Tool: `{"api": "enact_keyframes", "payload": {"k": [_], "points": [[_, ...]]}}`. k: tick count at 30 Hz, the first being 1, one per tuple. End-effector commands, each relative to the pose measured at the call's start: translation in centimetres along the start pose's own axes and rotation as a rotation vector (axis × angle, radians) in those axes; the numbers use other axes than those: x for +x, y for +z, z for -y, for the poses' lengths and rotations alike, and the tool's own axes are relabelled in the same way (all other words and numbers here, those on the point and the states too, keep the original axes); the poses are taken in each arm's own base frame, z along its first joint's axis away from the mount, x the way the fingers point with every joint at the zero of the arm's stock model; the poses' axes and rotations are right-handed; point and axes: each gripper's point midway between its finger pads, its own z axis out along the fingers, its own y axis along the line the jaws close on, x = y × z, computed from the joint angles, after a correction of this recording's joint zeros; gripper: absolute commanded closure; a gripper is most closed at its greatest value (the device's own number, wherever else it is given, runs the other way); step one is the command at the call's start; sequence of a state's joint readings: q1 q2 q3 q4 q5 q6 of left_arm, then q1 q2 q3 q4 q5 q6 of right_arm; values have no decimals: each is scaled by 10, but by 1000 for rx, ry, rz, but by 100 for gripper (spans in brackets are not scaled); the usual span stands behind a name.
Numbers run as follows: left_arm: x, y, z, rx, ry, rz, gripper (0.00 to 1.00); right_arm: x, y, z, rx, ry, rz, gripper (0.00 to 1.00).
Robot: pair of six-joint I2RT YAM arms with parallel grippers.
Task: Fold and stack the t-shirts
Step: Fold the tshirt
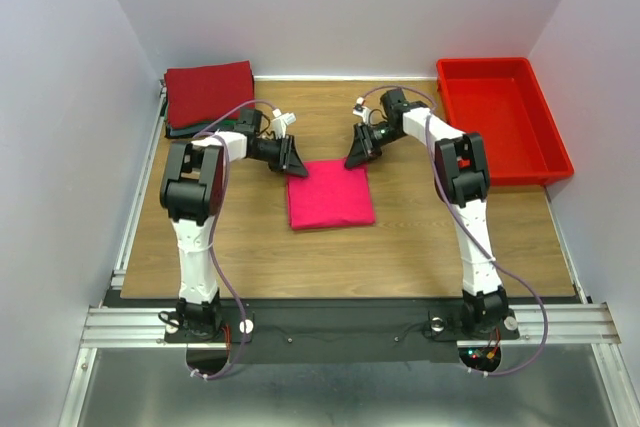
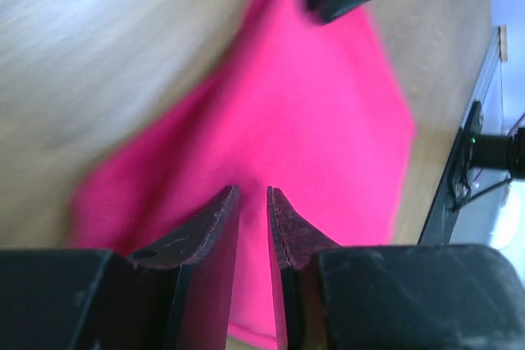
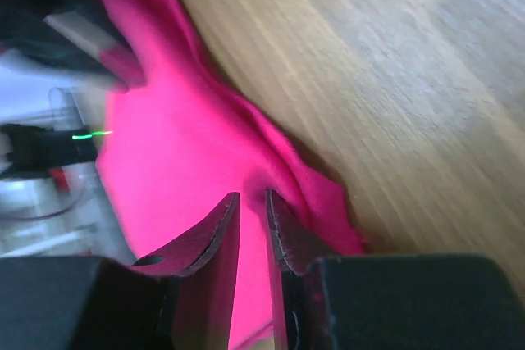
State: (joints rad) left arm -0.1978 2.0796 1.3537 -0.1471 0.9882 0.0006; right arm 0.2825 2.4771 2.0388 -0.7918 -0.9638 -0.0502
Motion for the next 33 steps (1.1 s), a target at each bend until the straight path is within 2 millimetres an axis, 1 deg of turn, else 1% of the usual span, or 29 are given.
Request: {"api": "enact_keyframes", "payload": {"k": [1,2,3,4,6,7,9,10,11,12,13,14,15,16,18,19,20,21,22,23,25,26,27,28,29,30,31,32,33], "points": [[-12,14,-45,-16,-37,1,68,-29,-19,46,65,2,99,75],[-13,16,-51,-12,-29,-3,68,-28,-16,55,74,5,97,75],[-21,17,-52,-2,-13,5,68,-24,-11,70,95,20,90,75],[-19,19,-55,6,-28,-2,69,-29,-11,72,101,9,98,75],[-26,14,-45,41,-8,6,69,-35,-16,69,102,-5,111,75],[-33,5,-35,49,24,13,69,-41,-23,57,97,-26,127,75],[-37,-8,-15,78,64,18,69,-49,-36,34,70,-36,149,75],[-34,-14,-6,86,68,11,69,-61,-57,-1,55,-85,187,73],[-44,-29,17,97,136,41,68,-50,-59,-11,34,-77,175,67],[-32,-32,26,112,130,34,68,-58,-77,-49,4,-90,223,65],[-29,-36,35,117,136,39,68,-54,-80,-60,-7,-87,231,64],[-32,-46,54,128,149,58,68,-48,-80,-70,-21,-69,233,62],[-12,-42,60,147,111,32,68,-25,-72,-67,-30,-19,201,62],[-15,-46,70,150,140,59,68,-21,-71,-77,-41,-35,201,61],[-3,-43,79,174,65,57,68,-2,-60,-75,-58,-1,160,61],[9,-35,78,184,62,53,68,15,-51,-67,-59,42,128,61],[13,-32,77,182,19,50,68,23,-42,-63,-65,62,105,62],[21,-28,73,185,-16,38,68,33,-34,-55,-64,91,87,62],[17,-23,70,190,-19,55,68,37,-28,-50,-64,108,79,63],[20,-16,60,186,-90,45,68,42,-20,-39,-64,147,66,63],[15,-9,51,185,-101,60,68,44,-12,-22,-39,161,60,64],[18,0,34,147,-132,59,68,44,-10,-14,-27,171,62,65],[16,3,24,120,-142,66,68,46,-4,-1,-7,185,59,65],[15,5,15,107,-166,71,68,45,-2,6,14,187,63,65],[22,9,-2,95,-213,63,68,40,-4,14,38,184,77,65],[18,10,-12,63,-219,70,68,40,-3,27,73,192,85,66],[16,9,-20,45,-217,78,68,35,-6,33,90,193,96,66],[14,7,-27,30,-215,82,68,27,-13,40,109,188,121,66],[9,1,-35,-1,-216,97,68,22,-18,43,119,186,133,66]]}}
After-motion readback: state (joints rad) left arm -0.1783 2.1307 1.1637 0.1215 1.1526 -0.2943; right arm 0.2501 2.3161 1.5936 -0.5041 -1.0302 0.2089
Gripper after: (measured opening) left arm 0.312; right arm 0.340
